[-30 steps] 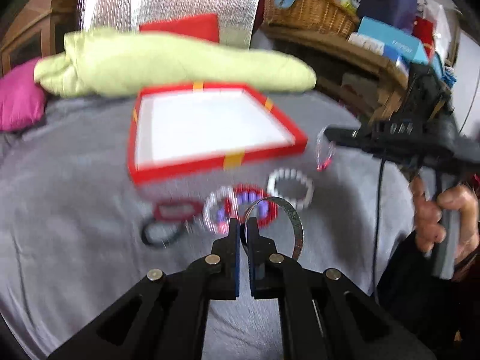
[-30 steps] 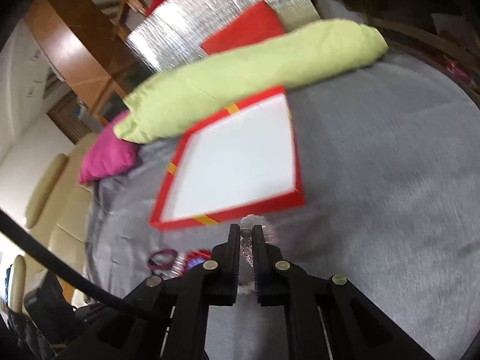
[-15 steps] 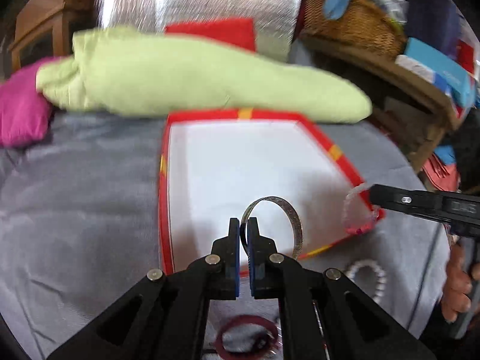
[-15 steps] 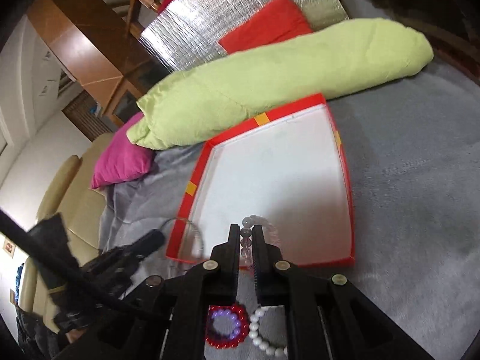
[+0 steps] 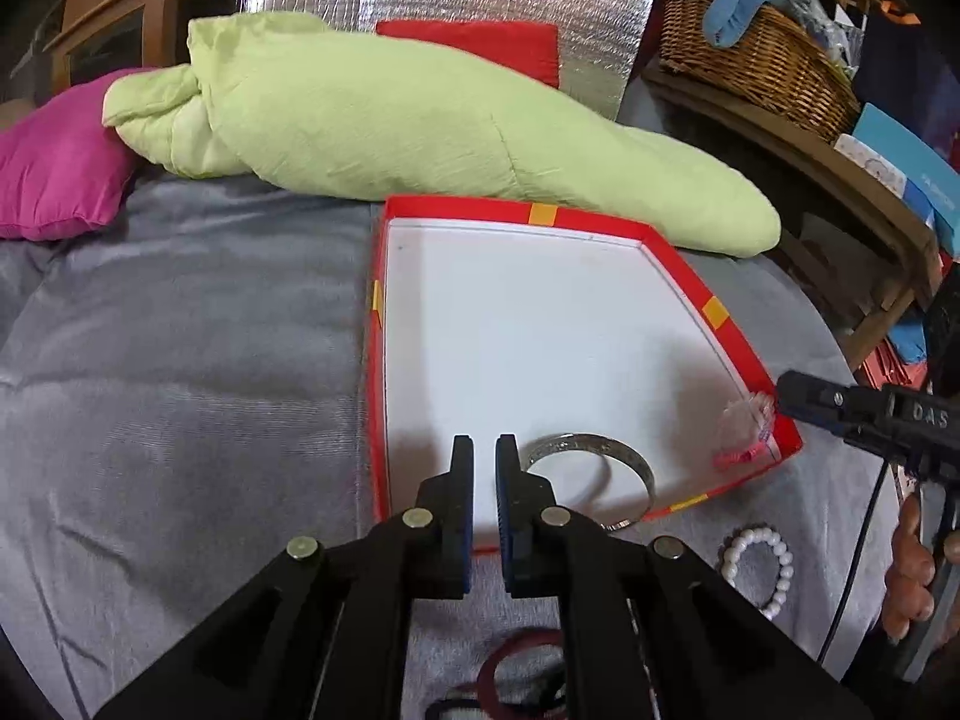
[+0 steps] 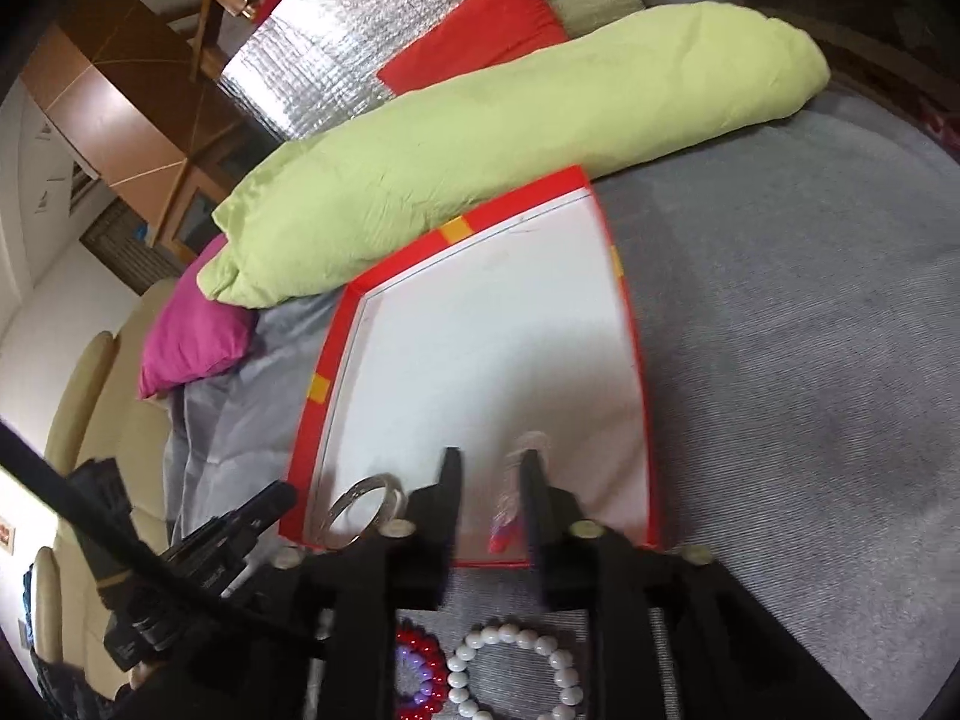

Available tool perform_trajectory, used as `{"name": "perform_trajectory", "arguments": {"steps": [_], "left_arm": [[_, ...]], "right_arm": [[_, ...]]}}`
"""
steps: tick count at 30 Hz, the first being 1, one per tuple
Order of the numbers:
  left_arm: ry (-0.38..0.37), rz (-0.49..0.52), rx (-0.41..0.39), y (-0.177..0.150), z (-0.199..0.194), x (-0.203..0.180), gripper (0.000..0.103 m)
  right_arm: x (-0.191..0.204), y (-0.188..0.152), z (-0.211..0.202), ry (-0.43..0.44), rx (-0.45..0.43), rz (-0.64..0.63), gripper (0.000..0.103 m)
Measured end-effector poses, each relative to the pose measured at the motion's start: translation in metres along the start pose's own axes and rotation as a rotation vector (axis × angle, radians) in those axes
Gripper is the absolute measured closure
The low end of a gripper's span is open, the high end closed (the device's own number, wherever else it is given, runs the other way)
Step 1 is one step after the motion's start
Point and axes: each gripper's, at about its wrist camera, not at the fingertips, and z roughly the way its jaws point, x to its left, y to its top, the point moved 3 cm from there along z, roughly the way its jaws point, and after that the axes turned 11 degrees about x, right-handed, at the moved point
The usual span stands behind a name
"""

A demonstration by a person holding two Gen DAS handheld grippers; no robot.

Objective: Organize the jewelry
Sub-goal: 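Carry the silver bangle into the red tray and release while the right gripper drops the pink bracelet there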

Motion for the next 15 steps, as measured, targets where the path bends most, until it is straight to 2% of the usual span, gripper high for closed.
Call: {"name": "perform_trajectory", "arguments": {"steps": [1, 3, 10, 15], "left_arm": [[-0.004, 0.002, -0.009, -0.003, -0.005, 0.001, 0.088], [-0.007, 0.0, -0.026, -0.008, -0.013, 0.004, 0.07], [-0.041, 0.058, -0.08, -0.027, -0.042, -0.001, 0.065], [-0.064, 0.125, -0.052, -0.051, -0.047, -0.016, 0.063]], "right_arm": [[0.0, 0.0, -0.004, 0.0, -0.014, -0.003, 0.072], [0.001, 0.001, -0.009, 0.002, -0.038, -0.013, 0.072], [0.004, -0.004, -0.031, 0.02, -0.092, -0.046, 0.072], [0.007, -0.017, -0.041, -0.002, -0.091, -0.096, 0.072]]}}
